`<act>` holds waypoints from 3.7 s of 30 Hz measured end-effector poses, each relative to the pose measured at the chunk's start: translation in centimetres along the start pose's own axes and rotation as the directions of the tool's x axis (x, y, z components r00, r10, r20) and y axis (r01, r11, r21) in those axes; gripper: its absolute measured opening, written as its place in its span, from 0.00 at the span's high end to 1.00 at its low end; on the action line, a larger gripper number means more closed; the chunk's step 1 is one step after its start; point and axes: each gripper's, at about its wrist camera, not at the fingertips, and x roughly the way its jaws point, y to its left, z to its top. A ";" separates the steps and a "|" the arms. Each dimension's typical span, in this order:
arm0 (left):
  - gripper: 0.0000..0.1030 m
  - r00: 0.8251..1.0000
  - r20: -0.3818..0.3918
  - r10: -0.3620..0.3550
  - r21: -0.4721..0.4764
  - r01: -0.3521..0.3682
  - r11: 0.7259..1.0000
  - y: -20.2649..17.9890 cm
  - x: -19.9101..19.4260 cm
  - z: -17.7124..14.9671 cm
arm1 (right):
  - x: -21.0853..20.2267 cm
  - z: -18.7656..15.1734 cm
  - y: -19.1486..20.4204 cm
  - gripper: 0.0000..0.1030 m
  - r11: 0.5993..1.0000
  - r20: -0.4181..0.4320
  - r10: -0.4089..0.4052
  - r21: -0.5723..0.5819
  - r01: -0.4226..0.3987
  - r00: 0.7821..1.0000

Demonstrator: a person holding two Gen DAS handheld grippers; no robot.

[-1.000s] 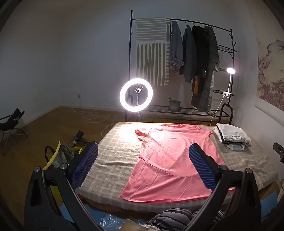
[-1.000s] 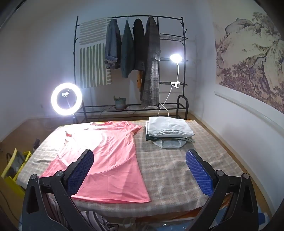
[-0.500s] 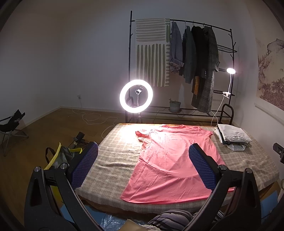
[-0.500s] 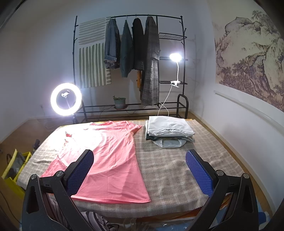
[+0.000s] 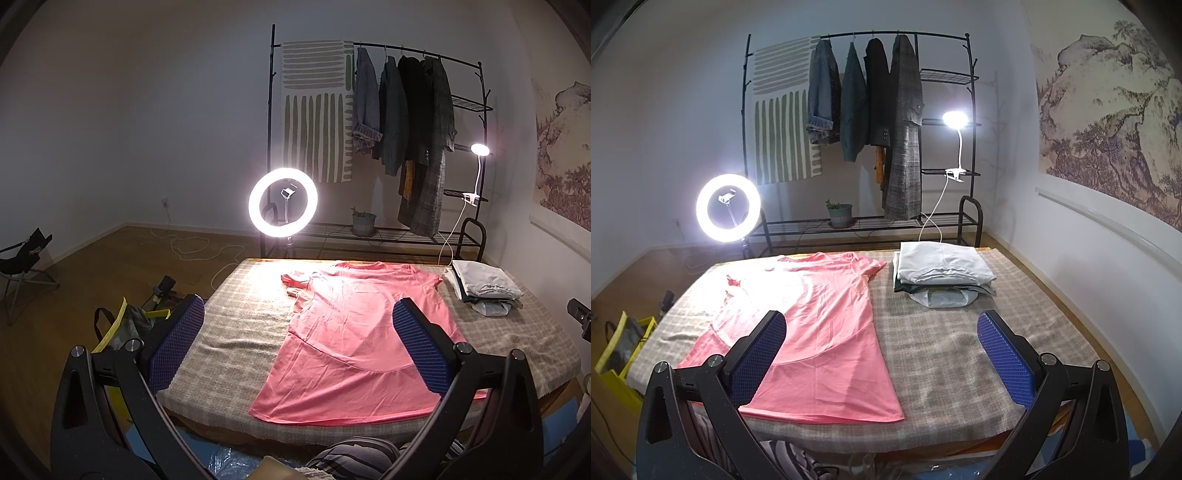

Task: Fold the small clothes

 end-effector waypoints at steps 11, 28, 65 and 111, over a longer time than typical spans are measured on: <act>0.00 1.000 0.003 -0.002 0.003 0.002 1.000 -0.2 -0.3 0.4 | 0.3 -0.1 -0.2 0.00 1.000 -0.006 0.005 0.010 -0.005 1.000; 0.00 1.000 0.002 -0.001 0.005 0.001 1.000 -0.3 -0.1 0.0 | 0.6 -0.2 0.0 0.00 1.000 -0.010 0.009 0.011 -0.009 1.000; 0.24 0.955 -0.293 -0.052 -0.150 0.008 0.989 11.7 13.0 -8.2 | 15.3 8.5 6.9 0.01 0.976 -0.049 0.186 -0.102 -0.190 0.981; 0.99 0.821 -0.489 -0.294 -0.324 0.142 0.935 12.4 25.0 -20.6 | 54.1 0.0 49.4 0.38 0.781 -0.621 0.281 -0.295 -0.550 0.732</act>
